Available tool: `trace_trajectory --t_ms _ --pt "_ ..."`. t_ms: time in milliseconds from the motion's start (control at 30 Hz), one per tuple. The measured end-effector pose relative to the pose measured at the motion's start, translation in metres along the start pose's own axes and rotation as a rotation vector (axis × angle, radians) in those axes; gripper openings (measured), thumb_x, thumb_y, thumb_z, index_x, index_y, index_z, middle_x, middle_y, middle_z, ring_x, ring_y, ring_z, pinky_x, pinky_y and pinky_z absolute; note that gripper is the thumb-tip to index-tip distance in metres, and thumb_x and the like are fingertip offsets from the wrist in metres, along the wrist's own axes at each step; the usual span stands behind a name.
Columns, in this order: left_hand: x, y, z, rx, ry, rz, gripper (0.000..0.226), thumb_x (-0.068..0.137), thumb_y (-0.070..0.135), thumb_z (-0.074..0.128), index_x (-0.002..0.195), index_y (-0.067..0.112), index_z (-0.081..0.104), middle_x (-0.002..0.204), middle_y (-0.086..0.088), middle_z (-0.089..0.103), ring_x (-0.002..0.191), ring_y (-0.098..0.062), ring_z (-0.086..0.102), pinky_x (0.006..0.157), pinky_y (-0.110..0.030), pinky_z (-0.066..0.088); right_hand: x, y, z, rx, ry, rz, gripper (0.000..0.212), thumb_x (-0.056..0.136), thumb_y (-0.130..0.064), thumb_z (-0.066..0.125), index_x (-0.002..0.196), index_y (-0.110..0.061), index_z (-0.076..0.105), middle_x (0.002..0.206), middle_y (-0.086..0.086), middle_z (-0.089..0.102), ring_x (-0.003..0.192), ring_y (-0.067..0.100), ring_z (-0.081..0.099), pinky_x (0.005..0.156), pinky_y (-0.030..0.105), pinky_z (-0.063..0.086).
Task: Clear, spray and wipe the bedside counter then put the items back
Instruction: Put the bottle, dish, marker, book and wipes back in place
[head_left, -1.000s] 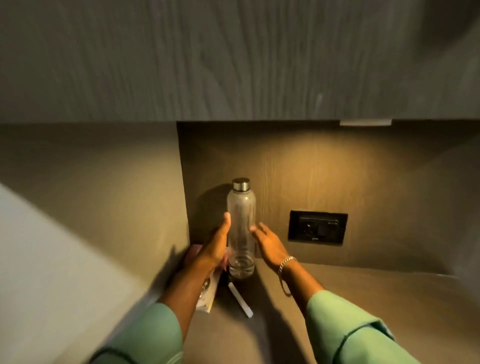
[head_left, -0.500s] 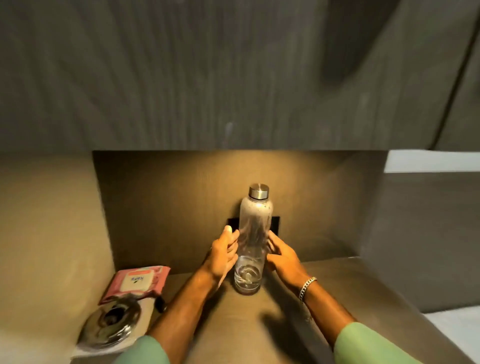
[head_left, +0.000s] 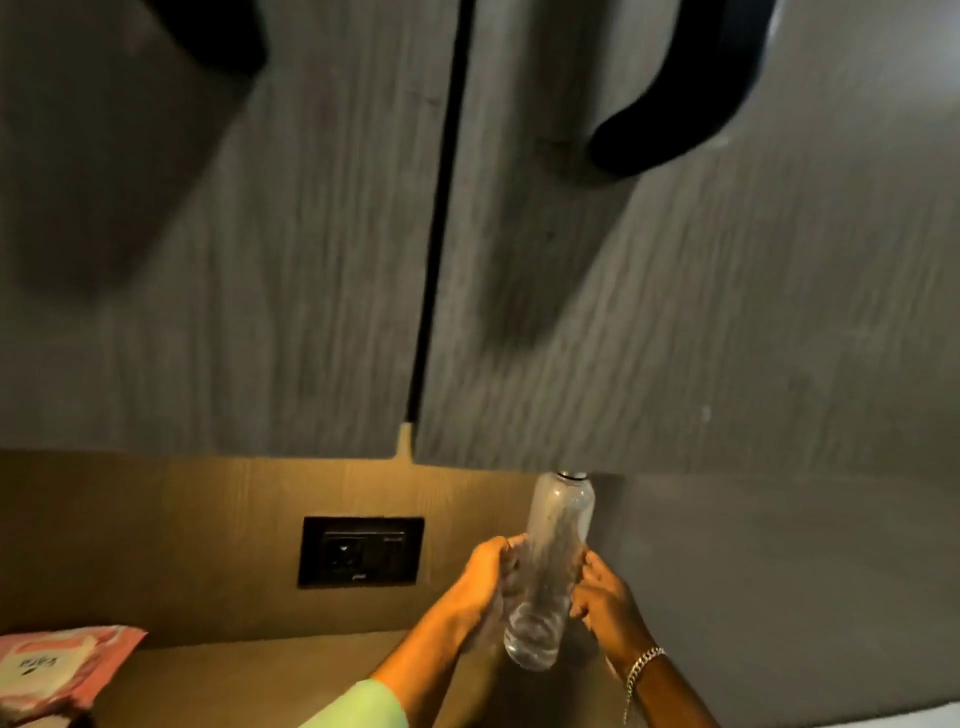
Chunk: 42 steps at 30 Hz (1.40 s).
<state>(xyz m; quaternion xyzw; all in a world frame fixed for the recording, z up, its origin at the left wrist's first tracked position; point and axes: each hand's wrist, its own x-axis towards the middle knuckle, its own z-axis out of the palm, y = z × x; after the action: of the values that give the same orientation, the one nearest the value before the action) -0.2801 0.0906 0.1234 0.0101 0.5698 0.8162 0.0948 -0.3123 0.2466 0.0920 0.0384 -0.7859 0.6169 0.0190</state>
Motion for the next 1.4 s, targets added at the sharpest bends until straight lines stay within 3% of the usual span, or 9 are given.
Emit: trace_trajectory --t_ms 200,300,433,533,600,767,1000,1133,1400 --pt "0.017 -0.007 0.006 -0.108 0.053 0.017 0.048 0.092 0.017 0.025 0.133 0.004 0.047 0.147 -0.011 0.042 0.136 -0.03 0.037 0.118 -0.049 0.022 0.02 0.006 -0.008 -0.066 -0.045 -0.017 0.054 0.086 0.012 0.052 0.136 -0.009 0.051 0.088 -0.002 0.062 0.071 0.005 0.054 0.055 0.014 0.049" --pt "0.02 -0.008 0.006 -0.06 0.119 0.063 0.042 0.092 0.016 0.031 0.128 0.008 0.053 0.141 -0.009 0.049 0.132 -0.026 0.042 0.113 -0.044 0.032 0.024 0.003 -0.004 -0.05 -0.056 -0.032 0.059 0.088 0.01 0.053 0.142 -0.01 0.044 0.121 0.013 0.062 0.103 0.022 0.062 0.084 0.035 0.057" --pt "0.011 -0.002 -0.008 0.054 0.245 0.157 0.034 0.091 0.001 0.042 0.119 0.003 0.061 0.114 -0.011 0.059 0.106 -0.017 0.051 0.088 -0.029 0.043 0.008 0.02 0.004 0.071 0.113 -0.033 0.073 0.083 0.021 0.051 0.148 -0.004 0.031 0.149 0.017 0.042 0.139 0.033 0.039 0.113 0.05 0.036" --pt "-0.008 -0.004 -0.047 0.173 0.349 0.249 0.041 0.085 -0.012 0.044 0.123 -0.001 0.057 0.123 -0.018 0.062 0.108 -0.022 0.057 0.084 -0.027 0.046 -0.018 0.051 0.018 0.113 0.416 -0.012 0.058 0.077 0.018 0.062 0.131 0.008 0.047 0.132 0.03 0.055 0.116 0.031 0.062 0.088 0.016 0.047" --pt "-0.031 -0.012 -0.085 0.303 0.435 0.294 0.042 0.082 -0.016 0.045 0.121 -0.004 0.058 0.125 -0.022 0.061 0.114 -0.026 0.059 0.09 -0.025 0.046 -0.033 0.07 0.045 0.128 0.426 -0.052 0.048 0.07 0.016 0.067 0.115 0.004 0.057 0.109 0.019 0.062 0.079 -0.003 0.069 0.062 0.002 0.045" --pt "-0.124 -0.049 -0.19 0.701 0.708 0.229 0.047 0.074 -0.001 0.049 0.116 0.013 0.066 0.114 -0.012 0.07 0.107 -0.026 0.065 0.095 -0.027 0.05 -0.078 0.085 0.152 -0.215 -0.036 0.056 0.02 0.078 -0.013 0.074 0.094 -0.022 0.067 0.087 0.0 0.072 0.076 0.015 0.068 0.076 0.031 0.054" --pt "-0.228 -0.059 -0.308 0.977 1.006 0.154 0.044 0.08 0.002 0.056 0.118 0.024 0.062 0.126 -0.001 0.063 0.121 -0.018 0.055 0.104 -0.038 0.046 -0.118 0.016 0.307 -0.376 -0.506 -0.051 0.022 0.075 -0.035 0.08 0.088 -0.026 0.064 0.085 -0.007 0.068 0.083 0.013 0.065 0.076 0.027 0.051" --pt "-0.258 -0.054 -0.343 1.163 1.052 0.196 0.039 0.081 0.012 0.064 0.119 0.019 0.061 0.128 -0.003 0.062 0.122 -0.02 0.054 0.102 -0.036 0.048 -0.137 0.001 0.365 -0.544 -0.44 -0.115 0.023 0.069 -0.041 0.079 0.069 -0.024 0.063 0.072 -0.008 0.063 0.064 0.006 0.057 0.05 0.02 0.041" --pt "-0.25 -0.042 -0.369 1.412 0.987 -0.082 0.078 0.069 0.06 0.063 0.133 0.026 0.038 0.147 -0.006 0.039 0.136 -0.027 0.034 0.111 -0.041 0.034 -0.146 0.004 0.385 -0.678 -0.39 -0.194 0.021 0.072 -0.036 0.069 0.078 -0.017 0.074 0.076 0.001 0.068 0.067 0.018 0.058 0.059 0.024 0.043"
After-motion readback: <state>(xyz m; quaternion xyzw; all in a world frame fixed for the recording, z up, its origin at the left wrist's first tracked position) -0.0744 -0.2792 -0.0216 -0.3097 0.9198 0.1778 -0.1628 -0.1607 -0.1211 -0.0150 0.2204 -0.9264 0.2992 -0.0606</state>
